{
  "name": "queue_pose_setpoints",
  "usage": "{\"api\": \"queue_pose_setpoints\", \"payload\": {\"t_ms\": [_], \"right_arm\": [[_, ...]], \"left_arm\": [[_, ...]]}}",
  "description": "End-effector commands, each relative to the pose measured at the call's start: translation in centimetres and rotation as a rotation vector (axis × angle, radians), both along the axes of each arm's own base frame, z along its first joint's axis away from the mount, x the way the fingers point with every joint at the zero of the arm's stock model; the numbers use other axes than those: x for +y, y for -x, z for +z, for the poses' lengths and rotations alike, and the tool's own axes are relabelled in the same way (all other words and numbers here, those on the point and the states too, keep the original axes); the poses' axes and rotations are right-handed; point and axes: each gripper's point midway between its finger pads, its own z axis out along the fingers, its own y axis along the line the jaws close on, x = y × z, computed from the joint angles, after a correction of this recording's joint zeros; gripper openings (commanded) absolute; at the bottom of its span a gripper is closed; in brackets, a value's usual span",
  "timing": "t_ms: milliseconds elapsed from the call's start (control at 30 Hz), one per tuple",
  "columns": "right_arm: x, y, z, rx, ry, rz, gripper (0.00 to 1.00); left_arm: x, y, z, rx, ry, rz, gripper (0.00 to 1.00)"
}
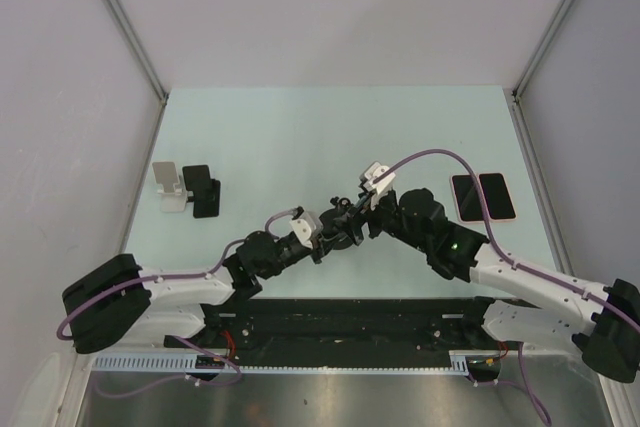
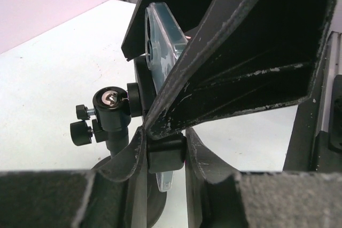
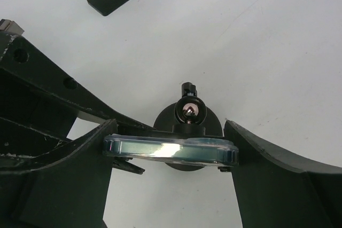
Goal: Remove the phone from the phone stand
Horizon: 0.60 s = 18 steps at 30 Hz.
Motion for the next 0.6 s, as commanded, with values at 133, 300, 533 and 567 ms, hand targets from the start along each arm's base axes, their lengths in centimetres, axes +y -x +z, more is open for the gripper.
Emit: {"api": "queue_pose_setpoints", "payload": {"t_ms": [133,300,533,567], "right_arm": [[-4.1,-2.7,5.6,-0.17,-0.064,-0.073,0.0],[-4.2,-2.9,5.8,-0.169,-0.056,-0.045,0.0],[-3.9,-3.0,6.7,-0.119,-0.136,-0.09,0.16],[-3.7,-2.8,6.9,-0.117,-0.149,-0.098,0.32]], "left_arm": [[0.1,2.3,1.2,-0.041,0.051,-0.104,0.01],[0.2,2.9,0.7,-0.028,0.047,-0.131,0.0],[1.0,1.8,0.3,0.047,0.079,-0.044,0.0],[0.9,1.7,0.4,0.051,0.085,-0.04,0.0]]}}
